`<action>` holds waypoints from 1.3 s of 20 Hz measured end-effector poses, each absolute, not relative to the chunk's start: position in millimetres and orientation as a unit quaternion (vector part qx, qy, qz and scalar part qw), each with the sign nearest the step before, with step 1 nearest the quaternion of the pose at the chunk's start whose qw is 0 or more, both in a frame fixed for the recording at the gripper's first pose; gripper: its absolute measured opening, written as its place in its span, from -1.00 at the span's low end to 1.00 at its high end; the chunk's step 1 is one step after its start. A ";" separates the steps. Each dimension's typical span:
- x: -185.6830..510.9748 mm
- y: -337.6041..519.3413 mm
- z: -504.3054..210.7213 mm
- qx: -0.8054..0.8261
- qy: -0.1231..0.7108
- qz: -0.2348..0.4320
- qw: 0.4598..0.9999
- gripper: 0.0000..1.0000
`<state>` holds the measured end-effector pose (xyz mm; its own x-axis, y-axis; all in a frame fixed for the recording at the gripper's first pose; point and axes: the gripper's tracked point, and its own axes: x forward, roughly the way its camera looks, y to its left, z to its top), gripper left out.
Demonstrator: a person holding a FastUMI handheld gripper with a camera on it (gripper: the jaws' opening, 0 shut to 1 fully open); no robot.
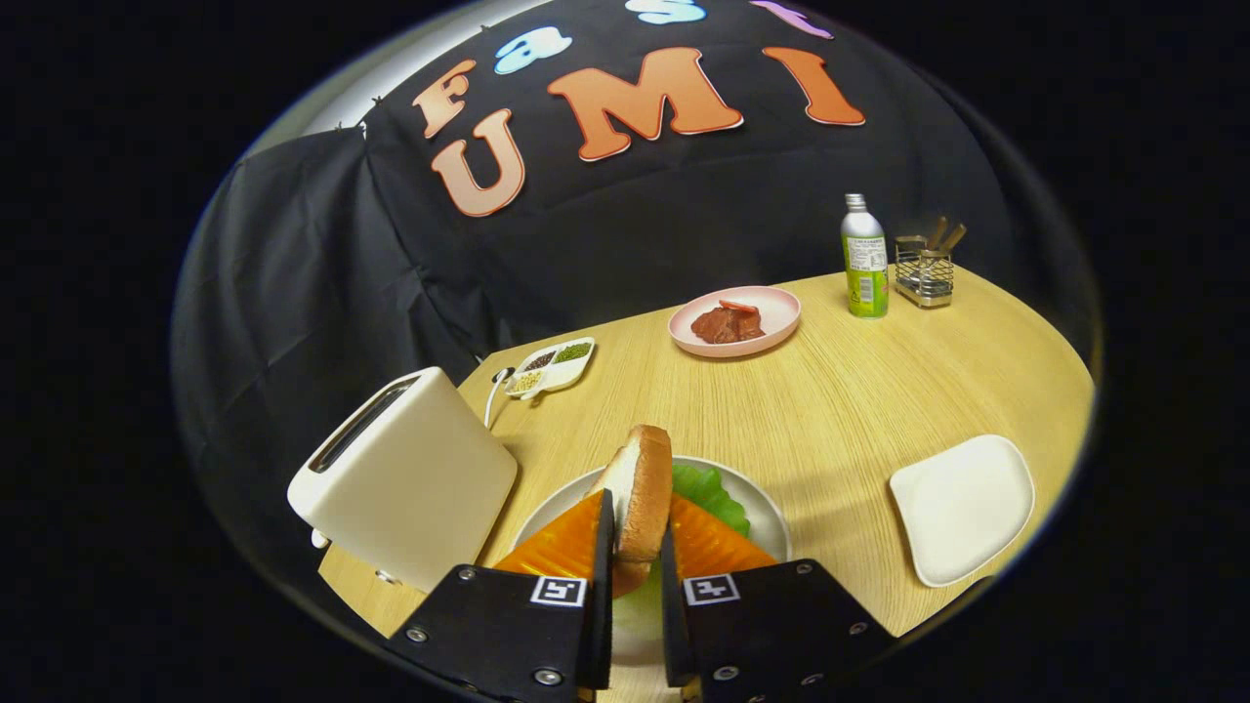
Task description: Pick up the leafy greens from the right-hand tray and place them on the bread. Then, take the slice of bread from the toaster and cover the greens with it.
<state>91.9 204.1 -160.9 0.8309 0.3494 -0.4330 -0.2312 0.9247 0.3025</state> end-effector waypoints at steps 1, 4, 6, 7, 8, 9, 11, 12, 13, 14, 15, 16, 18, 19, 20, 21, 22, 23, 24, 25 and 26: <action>90.3 202.0 -162.5 0.120 0.250 0.152 0.949 -0.56; 92.5 190.3 -170.2 0.106 0.256 0.133 0.952 -0.29; 92.4 180.9 -176.8 0.090 0.263 0.118 0.953 0.00; 91.9 179.5 -180.5 0.083 0.268 0.115 0.953 0.10; 90.3 178.9 -182.4 0.079 0.271 0.115 0.952 0.29; 89.7 177.5 -183.3 0.076 0.273 0.113 0.952 0.35; 88.5 171.7 -180.0 0.069 0.266 0.104 0.956 0.54; 88.6 168.3 -177.0 0.064 0.261 0.098 0.958 0.67; 88.3 166.9 -172.9 0.061 0.255 0.095 0.960 0.74; 86.8 164.2 -167.6 0.061 0.250 0.092 0.962 0.85; 85.8 161.6 -163.1 0.061 0.245 0.092 0.963 0.88; 84.6 158.2 -156.7 0.059 0.238 0.091 0.965 0.92; 83.2 145.9 -143.3 0.050 0.219 0.081 0.971 0.95; 81.3 138.5 -135.2 0.042 0.206 0.077 0.975 0.96; 78.3 132.8 -126.7 0.036 0.194 0.075 0.977 0.95; 75.3 128.4 -118.7 0.031 0.183 0.075 0.980 0.96; 72.2 122.2 -110.1 0.028 0.171 0.073 0.982 0.96; 68.2 115.1 -99.2 0.025 0.157 0.072 0.985 0.96; 65.2 108.2 -88.5 0.021 0.142 0.070 0.987 0.95; 62.3 99.9 -77.9 0.017 0.129 0.065 0.989 0.95; 60.0 92.2 -67.6 0.013 0.116 0.060 0.991 0.96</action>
<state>60.0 92.2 -67.6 0.9660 0.1224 -0.2279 -0.1164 0.9924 0.0395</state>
